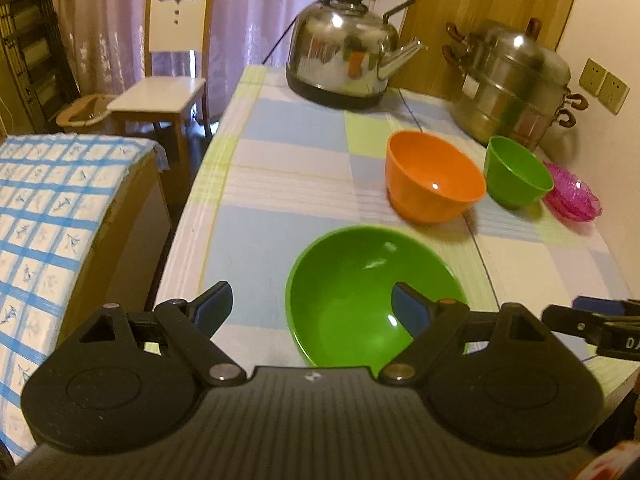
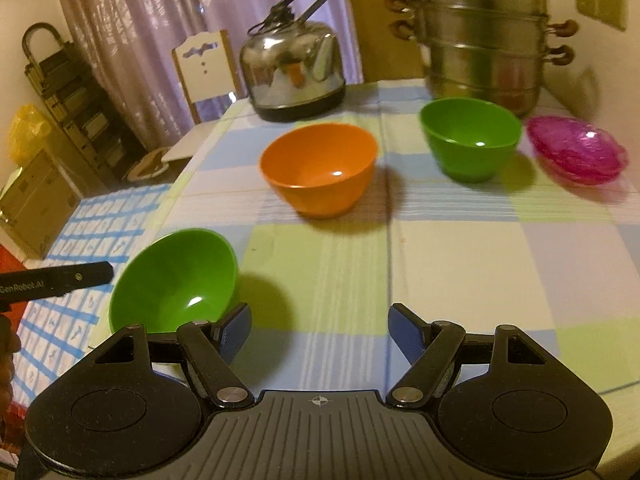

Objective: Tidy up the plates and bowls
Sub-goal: 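Move both grippers forward to the rim of the large green bowl, then close both grippers on the large green bowl rim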

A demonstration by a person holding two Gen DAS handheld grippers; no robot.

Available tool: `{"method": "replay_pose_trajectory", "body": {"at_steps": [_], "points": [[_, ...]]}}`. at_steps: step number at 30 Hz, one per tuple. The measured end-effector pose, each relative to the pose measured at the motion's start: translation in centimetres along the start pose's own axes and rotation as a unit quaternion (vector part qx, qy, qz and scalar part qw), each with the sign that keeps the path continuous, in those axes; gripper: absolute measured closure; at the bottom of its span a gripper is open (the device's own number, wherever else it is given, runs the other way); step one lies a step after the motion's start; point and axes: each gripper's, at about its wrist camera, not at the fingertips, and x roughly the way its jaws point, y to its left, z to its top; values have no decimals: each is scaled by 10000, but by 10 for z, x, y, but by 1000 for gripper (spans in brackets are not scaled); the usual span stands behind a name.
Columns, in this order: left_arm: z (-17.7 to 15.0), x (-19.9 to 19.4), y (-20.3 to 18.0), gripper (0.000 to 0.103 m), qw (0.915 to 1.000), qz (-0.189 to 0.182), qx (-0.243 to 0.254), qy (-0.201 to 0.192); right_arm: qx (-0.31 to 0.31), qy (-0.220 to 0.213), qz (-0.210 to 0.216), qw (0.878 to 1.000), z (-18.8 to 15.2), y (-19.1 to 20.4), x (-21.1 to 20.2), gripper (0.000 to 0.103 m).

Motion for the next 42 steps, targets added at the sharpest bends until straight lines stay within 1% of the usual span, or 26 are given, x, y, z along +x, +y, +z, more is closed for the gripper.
{"method": "replay_pose_trajectory", "body": {"at_steps": [4, 8, 9, 10, 11, 12, 15, 20, 23, 24, 25, 27, 29, 36, 42], "points": [[1, 18, 3, 32, 9998, -86, -24, 180, -27, 133, 122, 9998, 5, 10, 21, 28], [1, 29, 6, 39, 9996, -158, 11, 254, -61, 276, 228, 9993, 7, 20, 43, 28], [2, 31, 7, 41, 9995, -170, 26, 262, -61, 320, 253, 9992, 8, 22, 48, 28], [2, 34, 8, 45, 9994, -183, 37, 276, -68, 372, 283, 9989, 8, 24, 54, 28], [3, 36, 10, 50, 9994, -198, 26, 298, -88, 424, 315, 9986, 8, 27, 59, 31], [3, 38, 11, 53, 9993, -202, 16, 325, -109, 460, 333, 9983, 8, 29, 64, 36], [3, 41, 15, 62, 9990, -216, 42, 378, -157, 587, 389, 9974, 7, 34, 77, 44], [1, 46, 21, 70, 9987, -213, 15, 462, -218, 653, 474, 9965, 6, 39, 88, 57], [-1, 47, 21, 81, 9983, -246, 45, 517, -219, 650, 528, 9962, 6, 41, 88, 65], [-2, 47, 21, 83, 9983, -262, 38, 526, -216, 648, 545, 9962, 6, 42, 89, 69], [-3, 47, 22, 85, 9982, -279, 23, 532, -209, 647, 570, 9961, 6, 43, 89, 72], [-5, 47, 21, 87, 9981, -311, -6, 540, -214, 642, 612, 9958, 6, 46, 89, 82], [-5, 46, 20, 91, 9979, -339, -19, 545, -240, 632, 664, 9955, 6, 49, 89, 88], [-2, 40, 8, 91, 9982, -214, 98, 546, -160, 635, 647, 9958, 7, 48, 87, 90], [14, 32, -8, 91, 9984, -228, 220, 461, -15, 527, 681, 9963, 16, 37, 73, 92]]}}
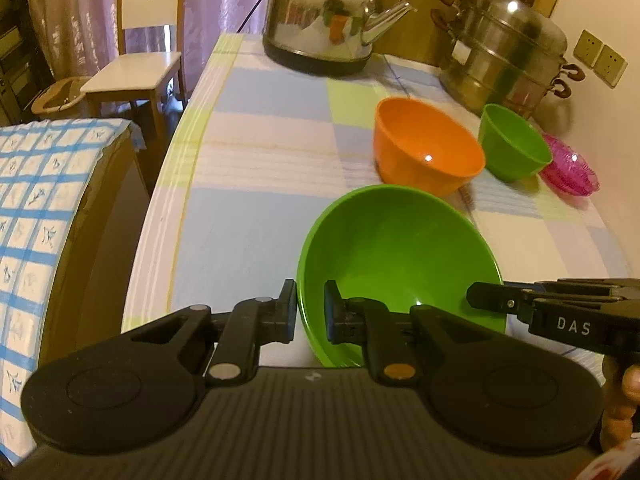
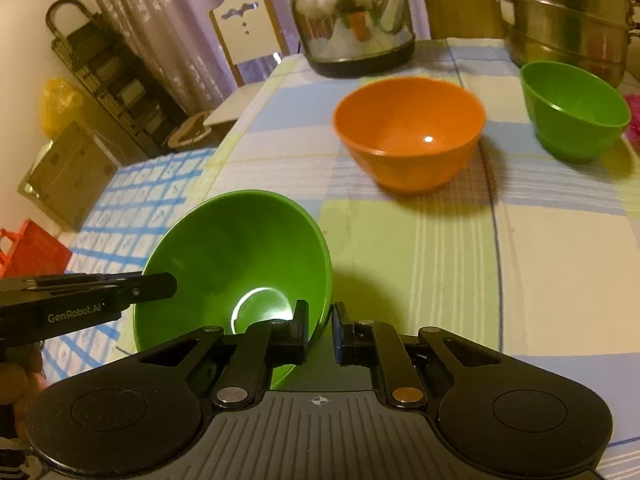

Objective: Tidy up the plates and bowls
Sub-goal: 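Lift the green bowl with both grippers and carry it over the orange bowl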

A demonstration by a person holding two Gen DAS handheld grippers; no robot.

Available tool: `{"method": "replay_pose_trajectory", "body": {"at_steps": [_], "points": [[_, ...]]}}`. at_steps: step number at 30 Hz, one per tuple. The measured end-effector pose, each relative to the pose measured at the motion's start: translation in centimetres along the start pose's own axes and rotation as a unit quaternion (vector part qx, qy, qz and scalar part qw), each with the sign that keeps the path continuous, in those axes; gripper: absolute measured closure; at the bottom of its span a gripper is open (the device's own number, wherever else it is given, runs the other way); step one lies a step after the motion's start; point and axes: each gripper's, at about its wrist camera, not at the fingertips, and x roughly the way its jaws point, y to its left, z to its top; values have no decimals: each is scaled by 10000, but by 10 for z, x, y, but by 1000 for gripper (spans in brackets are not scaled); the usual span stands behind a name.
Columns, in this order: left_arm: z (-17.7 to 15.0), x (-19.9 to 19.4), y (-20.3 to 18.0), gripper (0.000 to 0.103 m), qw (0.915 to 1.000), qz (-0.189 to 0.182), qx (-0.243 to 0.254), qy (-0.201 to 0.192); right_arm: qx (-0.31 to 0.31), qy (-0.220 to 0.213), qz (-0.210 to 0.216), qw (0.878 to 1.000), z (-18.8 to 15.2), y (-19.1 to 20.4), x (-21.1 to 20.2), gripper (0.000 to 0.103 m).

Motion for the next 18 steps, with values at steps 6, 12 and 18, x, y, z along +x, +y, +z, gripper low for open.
{"method": "replay_pose_trajectory", "body": {"at_steps": [6, 12, 18], "points": [[33, -8, -24, 91, 9997, -85, 144, -156, 157, -182, -27, 9997, 21, -15, -25, 91], [79, -12, -55, 91, 9985, -194, 356, -375, 365, -347, -48, 9987, 56, -37, -45, 92], [129, 1, -82, 91, 9969, -238, 579, -482, 376, -536, -213, 9976, 95, -57, -55, 92]]}}
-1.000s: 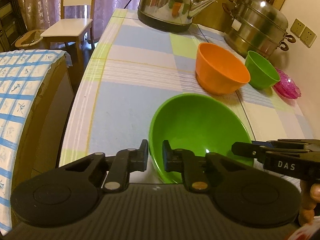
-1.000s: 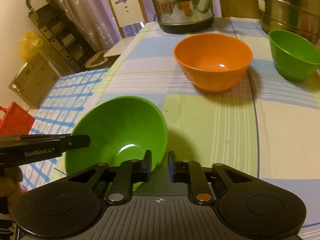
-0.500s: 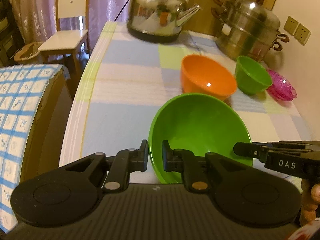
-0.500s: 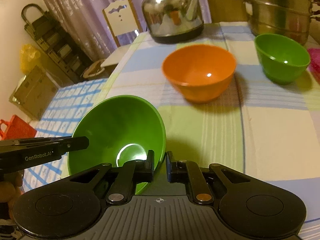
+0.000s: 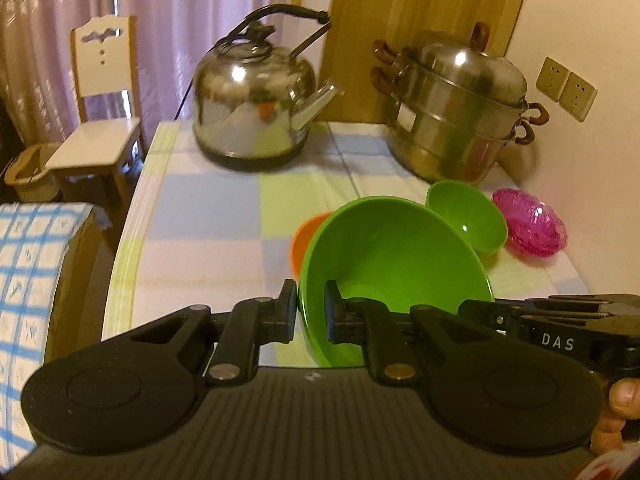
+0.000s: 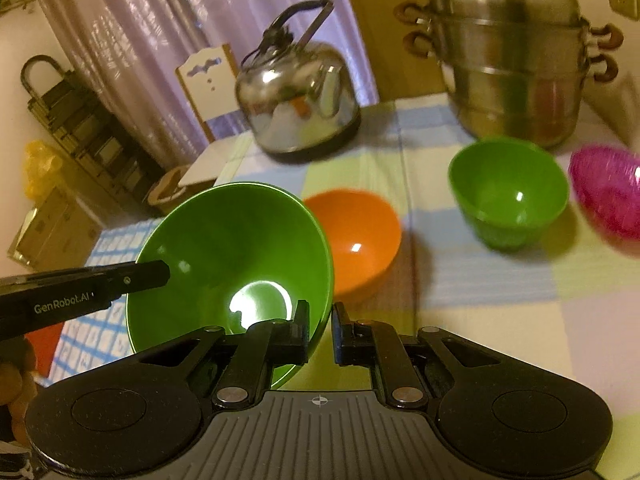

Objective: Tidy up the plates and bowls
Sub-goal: 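Lift the green bowl with both grippers and carry it over the orange bowl, then lower the green bowl into the orange bowl and open both grippers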

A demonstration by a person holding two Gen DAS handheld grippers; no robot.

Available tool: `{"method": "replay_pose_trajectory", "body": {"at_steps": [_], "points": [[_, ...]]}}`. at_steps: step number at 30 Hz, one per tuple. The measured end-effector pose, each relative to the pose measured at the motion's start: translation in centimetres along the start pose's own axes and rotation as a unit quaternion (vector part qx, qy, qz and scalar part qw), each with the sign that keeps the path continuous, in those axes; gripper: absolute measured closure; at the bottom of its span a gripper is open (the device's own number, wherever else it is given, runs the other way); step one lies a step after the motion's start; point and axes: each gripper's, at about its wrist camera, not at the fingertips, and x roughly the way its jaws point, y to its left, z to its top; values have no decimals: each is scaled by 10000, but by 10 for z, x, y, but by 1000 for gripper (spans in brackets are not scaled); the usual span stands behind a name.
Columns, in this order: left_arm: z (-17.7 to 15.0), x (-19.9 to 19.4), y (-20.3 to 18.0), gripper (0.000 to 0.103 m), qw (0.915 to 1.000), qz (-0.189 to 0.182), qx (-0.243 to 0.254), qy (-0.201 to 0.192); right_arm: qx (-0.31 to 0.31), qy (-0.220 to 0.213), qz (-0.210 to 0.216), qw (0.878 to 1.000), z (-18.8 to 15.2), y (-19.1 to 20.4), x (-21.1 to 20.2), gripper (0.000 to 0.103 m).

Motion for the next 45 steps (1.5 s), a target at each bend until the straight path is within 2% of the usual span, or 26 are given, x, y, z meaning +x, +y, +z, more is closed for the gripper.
{"method": "replay_pose_trajectory", "body": {"at_steps": [4, 8, 12, 19, 32, 45], "points": [[20, 23, -6, 91, 9999, 3, 166, 31, -4, -83, -64, 9999, 20, -11, 8, 92], [31, 52, -4, 91, 9998, -52, 90, 171, 17, -88, -163, 9998, 38, -23, 24, 93], [32, 79, -1, 91, 9995, -20, 43, 318, 76, -11, -226, 9997, 51, -36, 45, 93], [27, 117, 4, 91, 9988, 43, 55, 486, 22, 133, -316, 9994, 53, -52, 80, 94], [19, 142, 3, 91, 9983, 205, 151, 516, -201, 294, -429, 9984, 45, -60, 114, 94], [15, 149, 6, 91, 9984, 271, 74, 497, -591, 197, -570, 9964, 43, -53, 118, 94]]}}
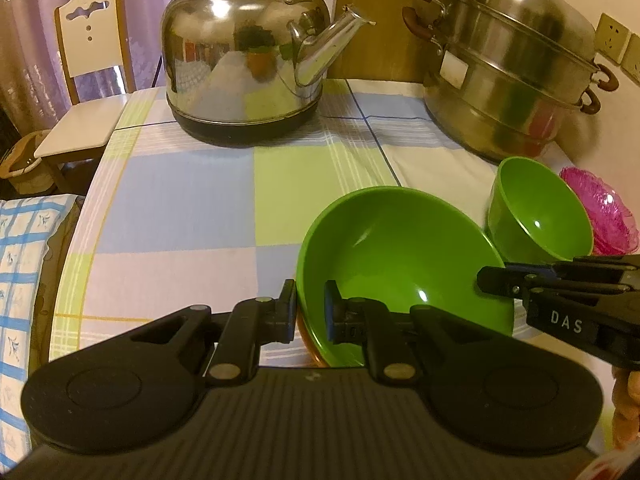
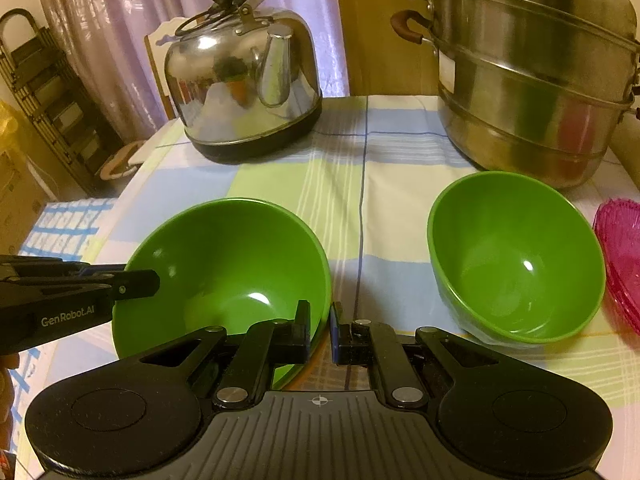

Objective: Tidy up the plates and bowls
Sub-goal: 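Lower the green bowl into the orange bowl and open both grippers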

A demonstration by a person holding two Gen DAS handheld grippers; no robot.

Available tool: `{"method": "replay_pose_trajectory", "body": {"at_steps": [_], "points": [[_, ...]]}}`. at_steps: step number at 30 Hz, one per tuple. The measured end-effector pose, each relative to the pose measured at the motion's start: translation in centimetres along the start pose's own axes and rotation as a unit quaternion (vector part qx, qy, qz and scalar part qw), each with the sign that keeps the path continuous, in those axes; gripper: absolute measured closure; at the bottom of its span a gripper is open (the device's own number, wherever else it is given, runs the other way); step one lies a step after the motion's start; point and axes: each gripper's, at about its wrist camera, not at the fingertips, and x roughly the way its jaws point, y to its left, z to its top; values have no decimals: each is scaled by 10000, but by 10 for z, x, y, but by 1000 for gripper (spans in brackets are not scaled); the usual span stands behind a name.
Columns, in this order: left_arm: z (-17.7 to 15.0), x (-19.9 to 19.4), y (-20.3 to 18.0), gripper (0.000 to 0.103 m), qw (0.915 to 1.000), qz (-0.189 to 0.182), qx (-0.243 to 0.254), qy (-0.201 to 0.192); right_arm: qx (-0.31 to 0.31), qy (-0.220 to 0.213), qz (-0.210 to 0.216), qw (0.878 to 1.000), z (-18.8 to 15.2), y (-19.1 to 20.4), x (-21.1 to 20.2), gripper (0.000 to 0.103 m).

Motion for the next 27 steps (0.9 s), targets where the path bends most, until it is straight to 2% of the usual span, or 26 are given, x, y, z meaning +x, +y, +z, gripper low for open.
{"method": "replay_pose_trajectory", "body": {"at_steps": [4, 8, 9, 17, 20, 22, 27], "points": [[2, -7, 0, 91, 9998, 31, -38, -168, -23, -31, 98, 9999, -1, -2, 0, 90], [-1, -18, -1, 87, 9995, 22, -136, -297, 80, -154, 125, 9998, -3, -7, -8, 61], [-3, -22, -2, 85, 9993, 24, -186, -335, 149, -215, 172, 9995, -4, -8, -12, 59], [-35, -70, -14, 66, 9966, 127, -547, -600, 540, -307, 297, 9976, -22, -17, -56, 55], [-52, -91, -26, 52, 9959, 95, -578, -685, 733, -283, 205, 9967, -38, -21, -79, 49], [-63, -105, -35, 47, 9954, 105, -582, -747, 823, -273, 109, 9962, -50, -24, -95, 46], [-93, -132, -57, 44, 9946, 89, -708, -754, 955, -265, -71, 9951, -83, -29, -136, 39]]}}
